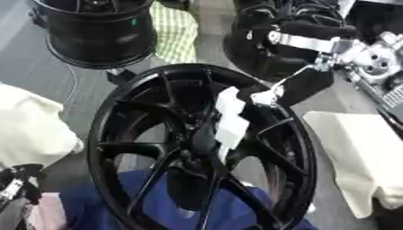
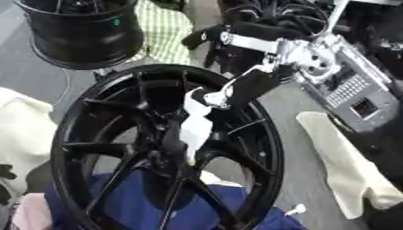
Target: Pull the pin out of the wheel hub.
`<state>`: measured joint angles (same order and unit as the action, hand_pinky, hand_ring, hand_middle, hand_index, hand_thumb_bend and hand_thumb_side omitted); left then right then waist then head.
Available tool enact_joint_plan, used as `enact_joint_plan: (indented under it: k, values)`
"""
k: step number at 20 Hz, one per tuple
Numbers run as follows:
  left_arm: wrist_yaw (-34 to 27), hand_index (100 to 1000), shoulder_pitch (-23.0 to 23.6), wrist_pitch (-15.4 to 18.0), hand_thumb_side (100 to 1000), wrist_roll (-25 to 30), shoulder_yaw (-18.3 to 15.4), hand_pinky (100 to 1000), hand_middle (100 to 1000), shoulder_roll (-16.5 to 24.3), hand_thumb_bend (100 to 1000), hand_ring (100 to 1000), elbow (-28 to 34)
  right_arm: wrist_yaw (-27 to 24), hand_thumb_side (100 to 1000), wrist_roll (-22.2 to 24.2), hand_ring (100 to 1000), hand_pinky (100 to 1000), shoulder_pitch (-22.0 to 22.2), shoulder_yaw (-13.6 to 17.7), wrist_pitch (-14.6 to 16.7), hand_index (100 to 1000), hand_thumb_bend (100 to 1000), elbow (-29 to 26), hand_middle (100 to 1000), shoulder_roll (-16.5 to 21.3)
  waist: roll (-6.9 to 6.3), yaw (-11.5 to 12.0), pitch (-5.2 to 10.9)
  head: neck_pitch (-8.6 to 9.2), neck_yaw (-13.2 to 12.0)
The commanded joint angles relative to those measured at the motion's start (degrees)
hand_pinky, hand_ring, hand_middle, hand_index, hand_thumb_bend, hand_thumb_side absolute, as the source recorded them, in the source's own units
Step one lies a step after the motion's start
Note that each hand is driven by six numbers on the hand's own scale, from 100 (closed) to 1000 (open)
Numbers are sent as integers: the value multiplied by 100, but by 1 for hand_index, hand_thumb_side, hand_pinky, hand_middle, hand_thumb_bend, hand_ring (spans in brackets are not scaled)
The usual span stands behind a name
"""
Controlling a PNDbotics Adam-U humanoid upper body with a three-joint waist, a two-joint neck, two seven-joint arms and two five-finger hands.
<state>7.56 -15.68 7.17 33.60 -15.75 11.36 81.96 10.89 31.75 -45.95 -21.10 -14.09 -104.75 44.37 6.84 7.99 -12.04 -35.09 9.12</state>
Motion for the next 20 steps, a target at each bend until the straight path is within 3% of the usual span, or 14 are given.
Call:
enact_joint_plan:
  k: [1,20]
  values:
    - [-14,785,-90,5,710,30,21,465,632,27,100,477,115,-35,300,24,764,641,-108,18,35,945,331,49,886,49,-48,10,67,54,21]
    - [-10,785,-103,-3,710,41,22,465,633,9,100,477,136,39,296,91,761,642,-23,-53,94,926,342,416,862,-56,-41,25,56,19,27]
